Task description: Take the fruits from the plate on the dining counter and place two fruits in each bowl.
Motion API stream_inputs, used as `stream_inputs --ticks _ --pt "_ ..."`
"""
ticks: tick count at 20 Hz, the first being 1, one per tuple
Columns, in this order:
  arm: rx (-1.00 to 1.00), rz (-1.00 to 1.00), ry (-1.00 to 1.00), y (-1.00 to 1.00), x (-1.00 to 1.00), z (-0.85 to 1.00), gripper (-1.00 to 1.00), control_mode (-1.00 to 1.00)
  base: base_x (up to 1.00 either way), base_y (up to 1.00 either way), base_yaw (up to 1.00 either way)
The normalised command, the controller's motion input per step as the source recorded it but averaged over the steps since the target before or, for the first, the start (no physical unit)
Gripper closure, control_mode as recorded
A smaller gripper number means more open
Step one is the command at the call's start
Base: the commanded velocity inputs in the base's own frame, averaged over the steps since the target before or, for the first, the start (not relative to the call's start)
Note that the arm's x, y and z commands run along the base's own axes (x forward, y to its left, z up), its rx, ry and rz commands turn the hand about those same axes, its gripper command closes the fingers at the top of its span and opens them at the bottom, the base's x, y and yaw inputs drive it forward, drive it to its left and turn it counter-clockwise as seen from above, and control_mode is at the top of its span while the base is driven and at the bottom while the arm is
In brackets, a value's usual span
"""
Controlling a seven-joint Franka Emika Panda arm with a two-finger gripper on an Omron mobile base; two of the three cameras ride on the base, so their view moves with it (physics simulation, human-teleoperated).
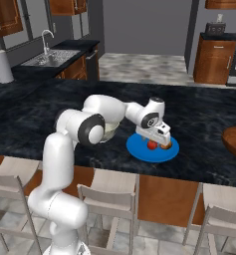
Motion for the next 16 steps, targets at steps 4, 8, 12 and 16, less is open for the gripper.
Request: stream_inputs --ticks 4,8,12,16 --pt "0.00 0.00 0.00 0.05 0.02 -0.16 -1.00 -1.00 0.00 0.00 0.00" --pt "0.00 0.00 0.00 0.00 0.00 -0.26 -1.00 -1.00 0.00 0.00 0.00" --pt "0.00 0.00 0.00 0.00 0.00 -0.15 -1.00 -1.00 0.00 0.00 0.00" --pt "0.00 0.00 0.00 0.00 0.00 0.00 1.00 -1.00 0.00 0.00 0.00"
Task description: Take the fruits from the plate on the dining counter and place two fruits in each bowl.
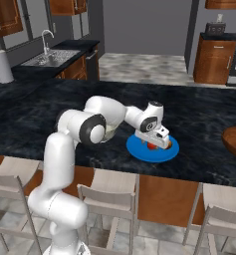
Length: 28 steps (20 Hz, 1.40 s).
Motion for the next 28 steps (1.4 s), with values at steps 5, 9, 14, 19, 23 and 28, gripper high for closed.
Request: stream_inputs --ticks 5,9,14,19,23,28 --pt "0.00 0.00 -0.03 0.00 0.00 0.04 1.00 -1.00 0.00 0.00 0.00" --pt "0.00 0.00 -0.04 0.00 -0.18 0.37 1.00 -1.00 0.00 0.00 0.00" --pt "0.00 0.01 -0.04 0.11 -0.42 0.67 1.00 -1.00 0.00 0.00 0.00" --pt "-0.01 0.11 -0.11 0.75 -0.44 0.68 1.00 -1.00 0.00 0.00 0.00" --pt "-0.05 0.20 -0.20 1.00 -0.08 0.39 1.00 -1.00 0.00 0.00 0.00" --pt "-0.05 0.19 -0.18 1.00 0.01 0.46 1.00 -1.00 0.00 0.00 0.00"
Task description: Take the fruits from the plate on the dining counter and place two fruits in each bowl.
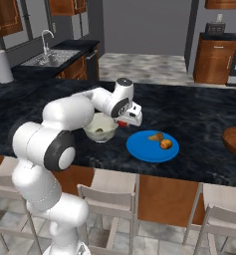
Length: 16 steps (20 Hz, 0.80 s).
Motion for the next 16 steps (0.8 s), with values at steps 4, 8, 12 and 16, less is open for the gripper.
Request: stream_inputs --ticks 4,8,12,16 --pt "-0.05 0.15 -0.10 1.00 0.19 0.55 1.00 -1.00 0.00 0.00 0.00" --pt "-0.07 0.12 -0.04 1.00 0.36 0.26 1.00 -1.00 0.00 0.00 0.00" --pt "-0.15 0.04 0.19 0.92 0.79 -0.26 1.00 -1.00 0.00 0.00 0.00" --pt "-0.12 0.00 0.24 0.20 0.77 -0.56 1.00 -1.00 0.00 0.00 0.00"
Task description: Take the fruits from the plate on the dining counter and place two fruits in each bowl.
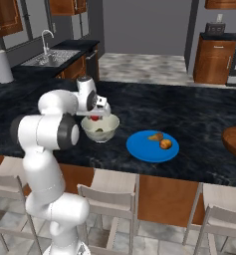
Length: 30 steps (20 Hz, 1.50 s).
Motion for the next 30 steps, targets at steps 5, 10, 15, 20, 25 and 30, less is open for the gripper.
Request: stream_inputs --ticks 5,10,15,20,25,30 --pt "0.00 0.00 0.03 -0.20 0.06 -0.18 1.00 -1.00 0.00 0.00 0.00" --pt "0.03 0.00 0.04 -0.03 0.12 -0.04 1.00 -1.00 0.00 0.00 0.00" --pt "0.00 0.03 0.29 0.00 0.32 -0.16 1.00 -1.00 0.00 0.00 0.00" --pt "0.00 0.10 0.26 0.00 0.10 -0.12 1.00 -1.00 0.00 0.00 0.00" --pt "0.01 0.10 0.08 0.00 0.00 -0.35 1.00 -1.00 0.00 0.00 0.00" --pt "0.00 0.08 0.00 0.00 0.00 -0.43 1.00 -1.00 0.00 0.00 0.00"
